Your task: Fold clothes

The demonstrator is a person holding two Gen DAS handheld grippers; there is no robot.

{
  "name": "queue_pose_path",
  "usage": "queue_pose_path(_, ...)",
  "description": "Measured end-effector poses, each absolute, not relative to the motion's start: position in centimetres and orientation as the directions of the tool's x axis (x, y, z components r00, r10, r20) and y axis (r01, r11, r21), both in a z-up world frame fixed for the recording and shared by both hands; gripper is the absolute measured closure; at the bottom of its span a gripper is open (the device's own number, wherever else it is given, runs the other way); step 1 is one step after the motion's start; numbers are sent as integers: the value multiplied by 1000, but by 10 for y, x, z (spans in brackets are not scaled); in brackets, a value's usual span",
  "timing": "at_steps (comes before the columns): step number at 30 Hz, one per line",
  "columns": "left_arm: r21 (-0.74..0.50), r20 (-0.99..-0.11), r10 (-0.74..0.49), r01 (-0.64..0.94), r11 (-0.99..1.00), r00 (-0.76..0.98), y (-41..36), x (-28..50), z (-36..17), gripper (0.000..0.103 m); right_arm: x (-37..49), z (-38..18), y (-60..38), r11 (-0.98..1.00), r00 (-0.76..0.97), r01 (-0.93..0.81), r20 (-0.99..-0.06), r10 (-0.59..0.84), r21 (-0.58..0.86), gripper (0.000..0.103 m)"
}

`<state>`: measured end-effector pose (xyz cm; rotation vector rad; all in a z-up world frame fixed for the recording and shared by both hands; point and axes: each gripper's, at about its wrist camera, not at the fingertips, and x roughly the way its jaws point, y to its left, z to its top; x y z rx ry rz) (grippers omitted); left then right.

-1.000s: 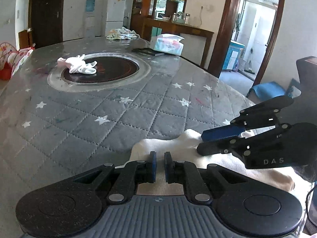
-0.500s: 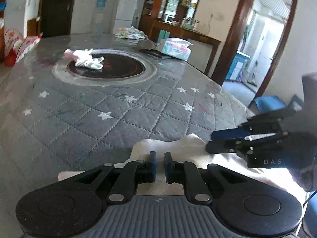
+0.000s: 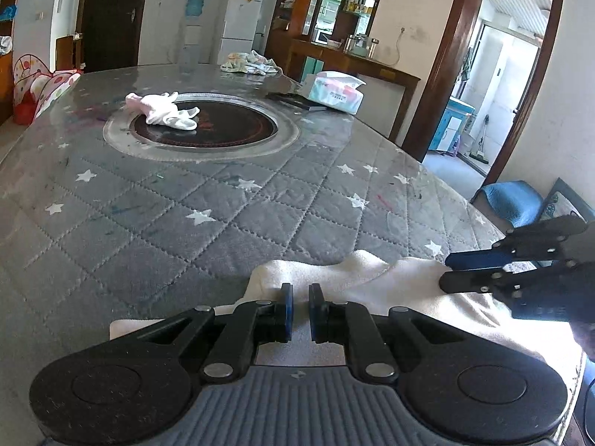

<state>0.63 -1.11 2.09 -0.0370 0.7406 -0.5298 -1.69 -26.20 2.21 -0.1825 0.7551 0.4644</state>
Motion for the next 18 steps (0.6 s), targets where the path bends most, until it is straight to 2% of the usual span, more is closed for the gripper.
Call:
queue_pose_path(2,-203,-632,-468,450,869,618,-12,5,21,92,-17,23,-268,889,636,-457,-690,346,25,85)
queue_pose_path(5,-173,-630,-455,458,872,629,-17,3,20,91,-23,32,-264,885,660,-465,-674,331,-21,85)
queue_pose_path(18,-156,-622,-452,465,871,639,-18,0,19,92,-16,38,-196,797,615,-604,-647,450,-20,85)
